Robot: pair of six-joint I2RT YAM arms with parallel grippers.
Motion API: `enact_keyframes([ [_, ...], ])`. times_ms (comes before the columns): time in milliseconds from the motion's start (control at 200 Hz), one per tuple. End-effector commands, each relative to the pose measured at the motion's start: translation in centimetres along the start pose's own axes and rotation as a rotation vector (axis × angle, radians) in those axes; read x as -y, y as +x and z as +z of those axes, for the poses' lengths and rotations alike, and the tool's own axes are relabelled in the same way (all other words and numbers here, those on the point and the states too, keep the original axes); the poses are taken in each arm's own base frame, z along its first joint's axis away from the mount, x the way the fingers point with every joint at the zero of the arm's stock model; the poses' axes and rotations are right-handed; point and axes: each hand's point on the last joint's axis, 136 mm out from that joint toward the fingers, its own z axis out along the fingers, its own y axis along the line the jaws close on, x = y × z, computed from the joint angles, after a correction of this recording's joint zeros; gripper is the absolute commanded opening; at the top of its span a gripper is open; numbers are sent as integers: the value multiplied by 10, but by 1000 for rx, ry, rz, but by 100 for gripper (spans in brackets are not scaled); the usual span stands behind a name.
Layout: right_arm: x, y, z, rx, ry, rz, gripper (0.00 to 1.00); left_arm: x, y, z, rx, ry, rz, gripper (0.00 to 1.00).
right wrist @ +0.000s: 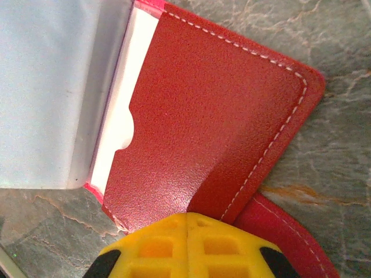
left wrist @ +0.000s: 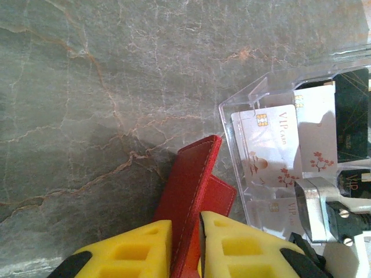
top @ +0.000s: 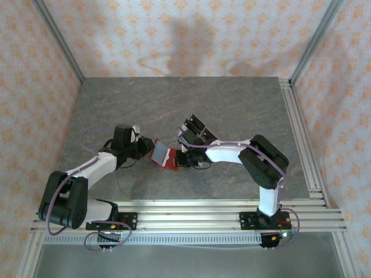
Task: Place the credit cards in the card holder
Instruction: Flip the card slot at the card holder.
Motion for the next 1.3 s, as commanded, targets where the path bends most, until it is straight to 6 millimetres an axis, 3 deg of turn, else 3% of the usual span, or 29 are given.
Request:
enact_keyframes([
  [0, 46, 20, 14, -41, 145, 53, 2, -2, 2, 4, -7, -15, 25, 20],
  [225, 47, 21, 14, -44, 146, 52, 2, 0, 1, 3, 0, -5, 27, 10],
  [335, 46, 20, 14, -45, 144, 51, 2, 6, -1, 0, 10, 10, 31, 0],
  [565, 38, 19, 18, -85, 127, 14, 2, 25, 0, -12, 33, 66, 24, 0],
  [691, 29, 13, 19, -103, 115, -16, 2, 38, 13, -16, 43, 67, 49, 0],
  [781, 25, 9, 16, -105, 120, -37, 2, 34, 20, -12, 56, 32, 52, 0],
  [1046, 22, 8, -22, -83, 143, -43, 13, 15, 20, -17, 106, -62, 53, 0],
  [1296, 20, 13, -69, -18, 170, -39, 14, -3, 24, -19, 123, -113, 36, 0],
])
